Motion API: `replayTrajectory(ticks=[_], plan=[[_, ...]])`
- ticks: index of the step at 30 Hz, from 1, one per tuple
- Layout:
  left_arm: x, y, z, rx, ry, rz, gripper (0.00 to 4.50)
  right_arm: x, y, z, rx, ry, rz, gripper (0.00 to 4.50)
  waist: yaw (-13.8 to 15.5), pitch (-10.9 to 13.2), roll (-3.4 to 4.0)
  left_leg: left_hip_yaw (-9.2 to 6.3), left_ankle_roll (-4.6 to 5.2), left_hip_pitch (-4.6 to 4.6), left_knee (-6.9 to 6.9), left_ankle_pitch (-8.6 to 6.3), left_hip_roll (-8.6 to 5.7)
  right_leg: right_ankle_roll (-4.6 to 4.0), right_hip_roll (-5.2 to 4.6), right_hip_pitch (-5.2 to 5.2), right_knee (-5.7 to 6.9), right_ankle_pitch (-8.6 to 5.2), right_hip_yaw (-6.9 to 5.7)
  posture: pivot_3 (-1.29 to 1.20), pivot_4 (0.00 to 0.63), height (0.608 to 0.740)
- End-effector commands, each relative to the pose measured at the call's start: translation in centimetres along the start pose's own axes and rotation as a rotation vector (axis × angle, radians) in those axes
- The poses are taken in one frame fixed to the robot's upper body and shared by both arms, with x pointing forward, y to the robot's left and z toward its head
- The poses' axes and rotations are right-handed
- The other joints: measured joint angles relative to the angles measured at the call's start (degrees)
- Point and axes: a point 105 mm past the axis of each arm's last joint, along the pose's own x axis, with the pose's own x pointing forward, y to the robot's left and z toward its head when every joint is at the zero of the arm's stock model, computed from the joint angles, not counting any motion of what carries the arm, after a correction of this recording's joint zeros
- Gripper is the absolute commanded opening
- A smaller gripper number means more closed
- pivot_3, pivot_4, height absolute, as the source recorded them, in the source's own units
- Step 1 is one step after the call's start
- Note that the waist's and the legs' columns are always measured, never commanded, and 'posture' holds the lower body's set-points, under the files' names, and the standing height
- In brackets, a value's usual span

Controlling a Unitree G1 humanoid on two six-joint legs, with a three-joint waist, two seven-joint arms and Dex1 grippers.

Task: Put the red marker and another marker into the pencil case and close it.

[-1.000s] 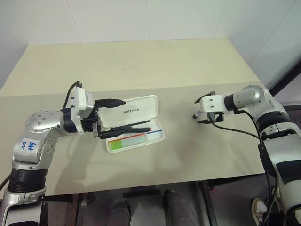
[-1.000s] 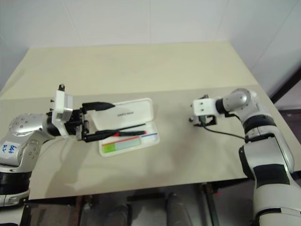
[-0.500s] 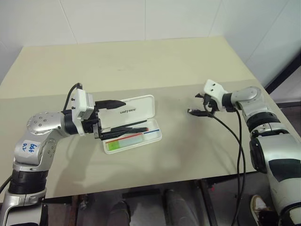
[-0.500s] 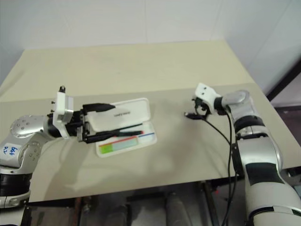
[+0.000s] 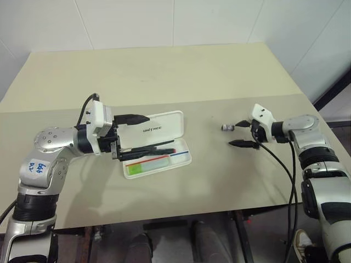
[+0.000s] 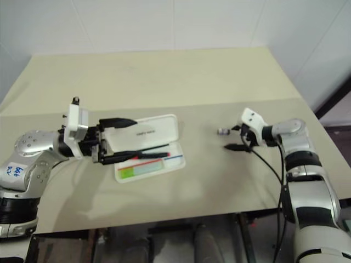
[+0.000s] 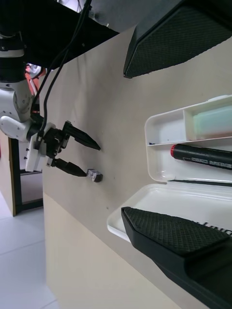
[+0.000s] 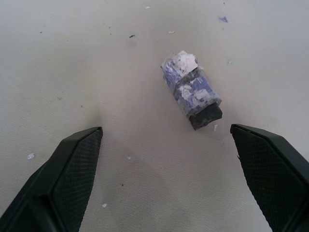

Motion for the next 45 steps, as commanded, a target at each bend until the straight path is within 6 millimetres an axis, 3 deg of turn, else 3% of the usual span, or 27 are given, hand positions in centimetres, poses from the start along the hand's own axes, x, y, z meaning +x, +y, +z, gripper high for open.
replayTrajectory(ticks=[1, 10, 15, 18, 28, 35, 40, 45], plan=[[0.0, 0.2, 0.6, 0.033, -0.012, -0.001, 4.49, -0.4, -0.7, 1.0, -0.011, -0.044, -0.045, 4.5, 0.08, 0.0, 0.0, 0.0, 0.0, -0.01, 0.02, 0.0, 0.0, 0.0, 0.0, 0.0, 0.01, 0.0, 0.0, 0.0, 0.15, 0.74], [0.2, 0.2, 0.5, 0.03, -0.018, -0.003, 4.49, 1.0, -1.5, 2.0, 0.04, -0.12, -0.14, 4.5, 0.21, 0.0, 0.0, 0.0, 0.0, -0.03, 0.01, 0.0, 0.0, 0.0, -0.01, 0.0, -0.02, 0.0, 0.0, 0.0, 0.15, 0.74], [0.3, 0.1, 0.6, 0.034, -0.024, -0.009, 4.49, 1.8, -1.1, 1.2, 0.054, -0.092, -0.134, 4.5, 0.08, 0.0, 0.0, 0.0, 0.0, -0.02, 0.03, 0.0, 0.0, 0.0, 0.0, 0.0, -0.01, 0.0, 0.0, 0.0, 0.15, 0.74], [0.4, 0.1, 0.6, 0.036, -0.029, -0.014, 4.5, 1.9, -1.2, 0.5, 0.077, -0.077, -0.158, 3.84, 0.06, 0.0, 0.0, 0.0, -0.01, 0.02, 0.06, 0.0, 0.0, 0.0, 0.0, 0.01, 0.05, 0.01, 0.0, 0.0, 0.15, 0.74], [-0.2, 0.1, 0.9, 0.048, -0.006, -0.023, 4.5, 2.0, 0.4, -0.9, 0.14, -0.06, -0.046, 0.44, 0.16, -0.01, -0.02, -0.01, -0.02, 0.07, 0.15, 0.08, -0.01, 0.02, 0.0, 0.1, 0.07, 0.14, 0.0, 0.0, 0.15, 0.74], [-0.8, 0.1, 0.7, 0.044, 0.018, -0.024, 4.5, 2.0, 0.3, 0.6, 0.113, -0.108, -0.029, 0.36, 0.15, -0.01, -0.02, -0.02, 0.01, 0.02, 0.0, 0.04, -0.01, 0.04, 0.0, 0.09, -0.08, 0.11, 0.0, 0.0, 0.15, 0.74], [-1.7, -0.1, 0.5, 0.038, 0.045, -0.018, 4.5, 1.5, 0.4, 3.5, 0.056, -0.198, 0.02, 0.36, 0.12, 0.02, 0.03, -0.02, 0.02, -0.02, -0.05, 0.04, -0.01, 0.04, 0.0, 0.04, -0.12, 0.1, 0.0, 0.0, 0.15, 0.74], [-3.4, -0.6, 0.2, 0.022, 0.095, 0.008, 4.5, 0.6, 3.3, 8.0, -0.001, -0.312, 0.136, 0.36, 0.29, 0.05, 0.08, -0.02, 0.01, -0.05, -0.08, 0.03, 0.0, 0.04, 0.0, -0.05, -0.04, 0.07, 0.0, 0.0, 0.15, 0.74]])
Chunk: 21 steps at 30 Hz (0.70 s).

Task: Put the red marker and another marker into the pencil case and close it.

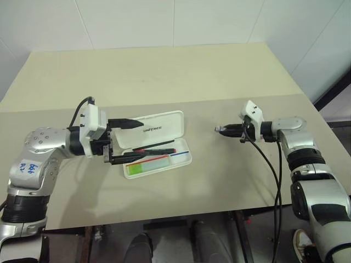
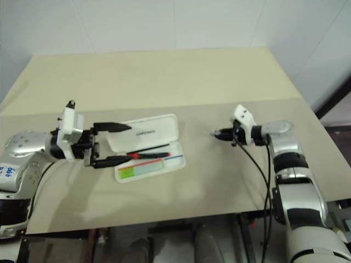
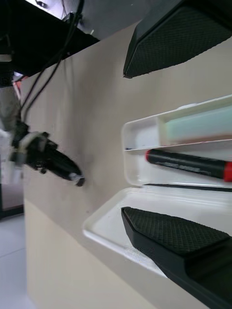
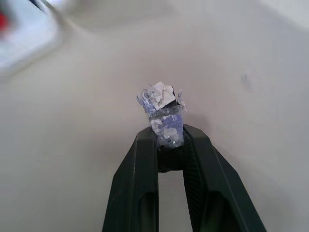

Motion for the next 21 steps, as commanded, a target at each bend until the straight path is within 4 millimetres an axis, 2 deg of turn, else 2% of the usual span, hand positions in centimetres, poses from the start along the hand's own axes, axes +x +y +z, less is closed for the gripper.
replayTrajectory(ticks=[1, 6, 9, 12, 15, 21], plan=[[-1.2, -0.4, 1.2, 0.043, 0.001, 0.013, 4.5, -0.1, 2.2, 4.1, -0.042, -0.114, 0.064, 0.36, 0.24, 0.0, 0.0, 0.0, -0.01, -0.01, 0.01, -0.01, 0.0, 0.0, 0.0, -0.02, 0.06, -0.03, 0.0, 0.0, 0.15, 0.74], [-1.9, -1.0, 1.2, 0.029, 0.023, 0.029, 4.5, 1.4, 8.0, 5.0, -0.028, -0.14, 0.205, 0.36, 1.52, 0.0, 0.0, -0.01, -0.01, -0.03, 0.03, -0.02, 0.0, -0.04, 0.0, -0.05, 0.06, -0.06, -0.01, 0.0, 0.15, 0.74], [-2.2, -1.2, 1.1, 0.023, 0.029, 0.035, 4.5, 2.1, 10.2, 4.8, -0.054, -0.117, 0.262, 0.36, 1.74, 0.0, 0.0, -0.01, -0.01, -0.04, 0.06, -0.03, 0.0, -0.08, 0.0, -0.06, 0.05, -0.07, -0.01, 0.0, 0.15, 0.74], [-2.3, -1.3, 0.9, 0.021, 0.041, 0.035, 4.5, 3.7, 12.5, 4.1, -0.089, -0.088, 0.335, 0.36, 1.78, -0.01, -0.02, 0.0, -0.01, -0.04, 0.08, -0.03, 0.0, -0.12, 0.0, -0.06, 0.04, -0.09, -0.02, 0.0, 0.15, 0.74], [-2.3, -1.3, 0.7, 0.022, 0.049, 0.033, 4.5, 5.3, 12.5, 3.5, -0.139, -0.057, 0.351, 0.36, 1.71, -0.02, -0.03, 0.0, -0.01, -0.04, 0.06, -0.03, 0.0, -0.14, 0.0, -0.07, 0.04, -0.1, -0.03, 0.0, 0.15, 0.74], [-2.1, -1.2, 0.8, 0.025, 0.045, 0.029, 4.5, 6.3, 11.0, 3.5, -0.199, -0.041, 0.356, 0.36, 1.61, -0.02, -0.03, 0.02, -0.01, -0.1, 0.03, -0.03, 0.01, -0.16, -0.01, -0.2, 0.05, -0.1, -0.03, 0.0, 0.15, 0.74]])
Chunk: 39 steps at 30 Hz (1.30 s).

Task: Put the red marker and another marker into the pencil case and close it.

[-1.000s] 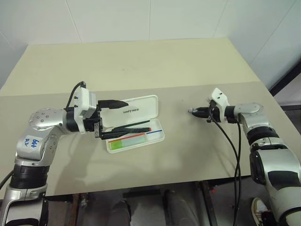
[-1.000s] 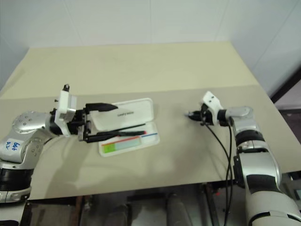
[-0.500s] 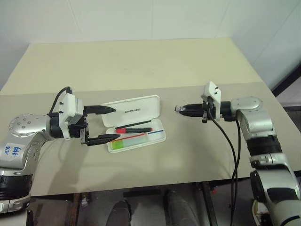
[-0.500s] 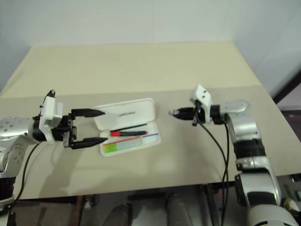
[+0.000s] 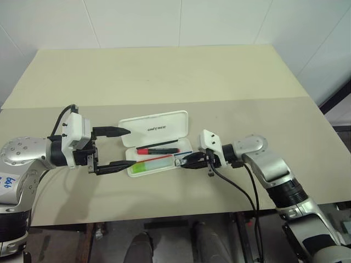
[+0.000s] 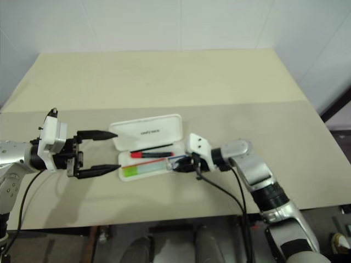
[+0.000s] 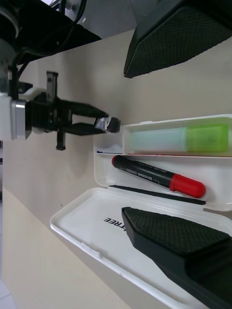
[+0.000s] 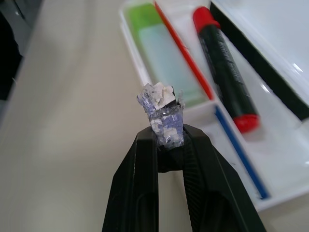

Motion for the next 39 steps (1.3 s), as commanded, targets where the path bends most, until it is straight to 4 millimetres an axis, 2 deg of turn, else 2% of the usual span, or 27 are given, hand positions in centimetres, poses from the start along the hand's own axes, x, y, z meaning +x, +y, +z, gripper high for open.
replayTrajectory(ticks=[1, 5, 18, 26, 27, 37, 39], plan=[[0.0, 0.1, 0.8, 0.042, -0.006, -0.001, 4.5, 0.0, -1.0, 0.9, -0.083, -0.004, 0.004, 0.36, -0.03, 0.0, 0.0, 0.0, 0.0, -0.01, -0.02, 0.0, 0.0, 0.0, 0.0, -0.03, 0.01, 0.0, 0.0, 0.0, 0.15, 0.74], [0.2, 0.0, 0.9, 0.041, -0.014, -0.001, 4.5, 0.0, -1.8, 0.8, -0.124, 0.027, 0.022, 0.36, -0.04, 0.0, 0.0, 0.01, 0.0, -0.15, -0.03, 0.0, 0.01, -0.01, 0.0, -0.24, 0.08, -0.01, 0.0, 0.0, 0.15, 0.74], [0.4, 0.1, 1.1, 0.048, -0.025, 0.013, 4.5, -0.5, -2.0, -0.7, -0.149, 0.088, 0.066, 0.36, -0.05, 0.0, 0.0, 0.02, -0.01, -0.25, 0.06, 0.01, 0.0, -0.04, 0.0, -0.41, 0.33, -0.03, 0.0, 0.0, 0.15, 0.74], [0.6, 0.4, 1.3, 0.056, -0.032, 0.014, 4.5, -0.6, -2.5, -0.7, -0.143, 0.091, 0.059, 0.36, -0.04, 0.0, 0.0, 0.02, -0.02, -0.24, 0.08, 0.01, 0.0, -0.04, 0.0, -0.4, 0.37, -0.02, 0.0, 0.0, 0.15, 0.74], [0.6, 0.4, 1.3, 0.056, -0.033, 0.015, 4.5, -0.6, -2.4, -0.7, -0.141, 0.091, 0.068, 1.08, -0.04, 0.0, 0.0, 0.02, -0.02, -0.24, 0.08, 0.01, 0.0, -0.04, 0.0, -0.4, 0.37, -0.02, 0.0, 0.0, 0.15, 0.74], [0.6, 0.7, 1.4, 0.069, -0.035, 0.018, 4.5, -0.9, -3.0, 1.0, -0.19, 0.058, 0.064, 4.47, -0.06, 0.0, 0.0, 0.02, -0.02, -0.24, 0.06, 0.01, 0.0, -0.05, 0.0, -0.4, 0.36, -0.03, 0.0, 0.0, 0.15, 0.74], [0.6, 0.7, 1.4, 0.07, -0.036, 0.019, 4.5, -1.1, -2.9, 1.9, -0.195, 0.03, 0.069, 4.47, -0.1, 0.0, 0.0, 0.02, -0.02, -0.24, 0.05, 0.01, 0.0, -0.05, 0.0, -0.41, 0.35, -0.03, 0.0, 0.0, 0.15, 0.74]])
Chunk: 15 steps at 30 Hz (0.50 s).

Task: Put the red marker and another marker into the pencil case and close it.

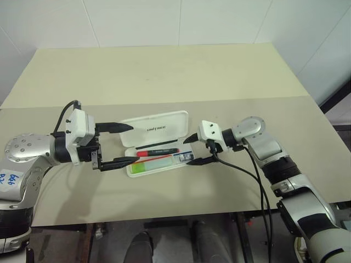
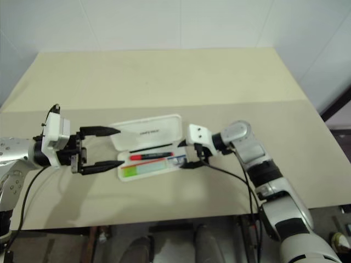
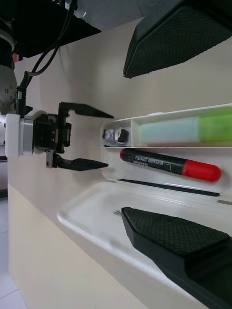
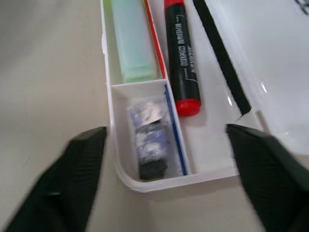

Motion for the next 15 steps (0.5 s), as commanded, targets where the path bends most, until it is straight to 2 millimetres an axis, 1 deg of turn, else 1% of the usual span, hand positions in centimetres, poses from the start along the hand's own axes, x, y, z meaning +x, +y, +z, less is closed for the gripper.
replayTrajectory(ticks=[1, 4, 7, 9, 12, 13, 15], plan=[[-0.1, 0.3, 0.7, 0.036, -0.019, 0.007, 4.5, -1.0, -0.5, 2.7, -0.049, -0.076, -0.002, 4.47, -0.02, 0.0, 0.0, 0.0, 0.0, 0.0, 0.0, 0.0, 0.0, 0.0, 0.0, 0.0, 0.01, 0.0, 0.0, 0.0, 0.15, 0.74], [-0.1, 0.4, 0.6, 0.036, -0.019, 0.01, 4.5, -1.9, 0.2, 4.5, -0.062, -0.159, 0.013, 4.47, 0.0, 0.0, 0.01, 0.0, 0.0, 0.0, 0.0, 0.0, 0.0, 0.0, 0.0, -0.01, 0.04, 0.0, 0.0, 0.0, 0.15, 0.74], [-0.4, 0.6, 0.5, 0.039, -0.016, 0.029, 4.5, -3.1, 0.9, 5.7, -0.078, -0.232, -0.009, 4.47, 0.08, 0.0, 0.0, 0.0, 0.0, 0.0, 0.01, 0.0, 0.0, 0.0, 0.0, -0.01, 0.04, 0.0, 0.0, 0.0, 0.15, 0.74], [-0.7, 0.7, 0.5, 0.035, -0.02, 0.051, 4.5, -4.5, 1.5, 5.7, -0.07, -0.267, -0.054, 4.47, 0.37, 0.0, 0.0, 0.0, 0.0, 0.0, -0.01, 0.0, 0.0, 0.0, 0.0, 0.0, 0.01, 0.0, 0.0, 0.0, 0.15, 0.74], [-1.1, 0.5, 0.3, 0.028, -0.018, 0.061, 4.5, -6.1, 2.2, 5.4, -0.042, -0.284, -0.109, 4.47, 0.7, 0.0, 0.0, -0.01, 0.01, -0.04, 0.0, -0.01, 0.0, -0.01, -0.01, 0.0, -0.04, -0.01, 0.0, 0.0, 0.15, 0.74], [-1.3, 0.4, 0.2, 0.022, -0.013, 0.063, 4.5, -6.9, 2.4, 5.3, -0.034, -0.296, -0.142, 4.47, 0.71, 0.0, 0.0, 0.0, 0.01, -0.05, 0.01, -0.01, 0.0, -0.01, -0.01, 0.0, -0.04, -0.01, 0.0, 0.0, 0.15, 0.74], [-1.9, 0.1, -0.3, 0.008, -0.003, 0.075, 4.5, -9.3, 2.7, 4.4, 0.01, -0.294, -0.244, 4.47, 0.85, 0.0, 0.0, 0.0, 0.01, -0.04, -0.01, -0.01, 0.0, -0.02, 0.0, -0.01, -0.04, -0.02, 0.0, 0.0, 0.15, 0.74]])
